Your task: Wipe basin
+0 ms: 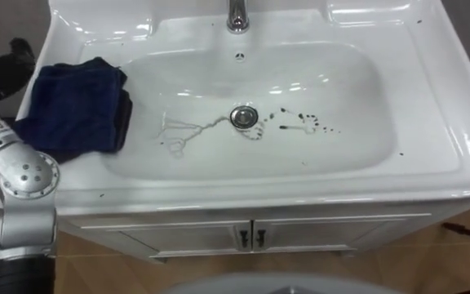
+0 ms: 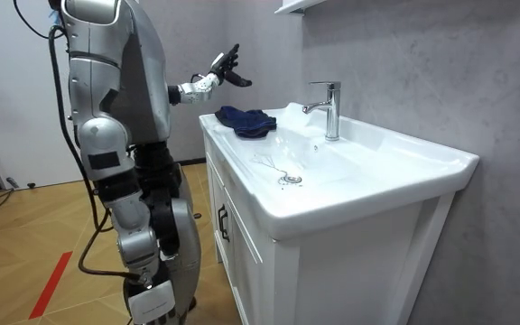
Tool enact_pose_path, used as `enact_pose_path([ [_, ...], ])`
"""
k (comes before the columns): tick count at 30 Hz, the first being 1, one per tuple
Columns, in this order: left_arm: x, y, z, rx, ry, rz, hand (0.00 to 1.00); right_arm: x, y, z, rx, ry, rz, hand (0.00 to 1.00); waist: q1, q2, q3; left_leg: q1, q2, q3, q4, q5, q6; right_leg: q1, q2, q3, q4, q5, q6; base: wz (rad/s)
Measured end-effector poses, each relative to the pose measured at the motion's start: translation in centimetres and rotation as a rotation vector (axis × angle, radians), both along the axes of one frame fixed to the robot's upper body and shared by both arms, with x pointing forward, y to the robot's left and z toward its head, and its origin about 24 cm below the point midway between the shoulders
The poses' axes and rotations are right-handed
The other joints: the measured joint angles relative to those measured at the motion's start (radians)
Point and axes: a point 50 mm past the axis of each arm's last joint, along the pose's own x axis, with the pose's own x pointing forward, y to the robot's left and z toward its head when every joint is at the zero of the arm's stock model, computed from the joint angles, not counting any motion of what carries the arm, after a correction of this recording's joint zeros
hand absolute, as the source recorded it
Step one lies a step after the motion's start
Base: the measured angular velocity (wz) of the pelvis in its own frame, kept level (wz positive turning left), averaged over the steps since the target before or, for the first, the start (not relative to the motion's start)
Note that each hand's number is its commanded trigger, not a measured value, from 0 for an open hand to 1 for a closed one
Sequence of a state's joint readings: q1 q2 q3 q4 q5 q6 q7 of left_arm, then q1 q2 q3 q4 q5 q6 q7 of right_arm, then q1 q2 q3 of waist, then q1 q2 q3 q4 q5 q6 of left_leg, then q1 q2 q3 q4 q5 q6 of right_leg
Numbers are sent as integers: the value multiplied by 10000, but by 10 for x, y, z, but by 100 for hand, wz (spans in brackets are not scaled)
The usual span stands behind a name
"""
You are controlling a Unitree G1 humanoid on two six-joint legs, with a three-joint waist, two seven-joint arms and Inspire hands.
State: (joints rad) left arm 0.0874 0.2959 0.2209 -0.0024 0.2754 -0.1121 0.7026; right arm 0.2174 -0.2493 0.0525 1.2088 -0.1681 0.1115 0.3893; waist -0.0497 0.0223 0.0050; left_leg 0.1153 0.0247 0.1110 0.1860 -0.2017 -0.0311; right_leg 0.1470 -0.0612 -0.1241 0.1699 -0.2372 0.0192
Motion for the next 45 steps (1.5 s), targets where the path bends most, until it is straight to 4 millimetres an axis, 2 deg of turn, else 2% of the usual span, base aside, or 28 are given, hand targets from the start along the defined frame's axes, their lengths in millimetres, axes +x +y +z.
enact_pose_path([
  [4,2,-5,-3,-36,229,-365,0,0,0,0,53,-13,-121,0,-98,125,-11,48,2,23,-6,0,0,24,2,44,13,7,-1,-2],
  [6,4,-7,-6,-80,425,-579,0,-1,0,0,61,41,-191,0,-99,147,52,154,1,25,-54,0,0,112,6,62,9,7,-1,-4],
  [9,4,-10,-9,-266,573,-733,0,0,0,0,61,97,-229,0,-119,183,57,210,12,172,-91,1,0,110,9,118,-1,6,0,-6],
  [14,4,-8,-16,-417,851,-717,0,3,0,-1,151,30,-369,0,-241,83,50,313,24,251,-213,1,1,108,23,177,2,8,4,-4],
  [17,3,-9,-31,-1162,1215,-540,0,1,3,-1,186,47,-506,0,-279,-2,43,311,24,273,-212,1,1,88,24,219,-6,15,13,-3],
  [22,2,-15,-50,-1658,2024,-740,0,0,7,-2,319,180,-711,0,-284,-71,-35,225,60,269,-211,1,0,-30,72,307,-4,71,-7,-4],
  [34,7,-29,-58,-1742,2746,-1600,0,0,6,-2,183,165,-769,0,-283,56,-44,136,120,273,-213,0,-1,-161,124,334,2,154,-25,-1],
  [42,7,-30,-59,-1270,3107,-1671,0,-3,6,-3,172,430,-848,0,-267,0,-44,2,136,289,-194,1,0,-302,154,411,7,202,-20,0],
  [45,6,-29,-65,-1169,3429,-1604,0,-3,6,-3,156,526,-753,0,-263,-35,-35,3,140,291,-194,1,0,-298,161,421,5,205,-24,0],
])
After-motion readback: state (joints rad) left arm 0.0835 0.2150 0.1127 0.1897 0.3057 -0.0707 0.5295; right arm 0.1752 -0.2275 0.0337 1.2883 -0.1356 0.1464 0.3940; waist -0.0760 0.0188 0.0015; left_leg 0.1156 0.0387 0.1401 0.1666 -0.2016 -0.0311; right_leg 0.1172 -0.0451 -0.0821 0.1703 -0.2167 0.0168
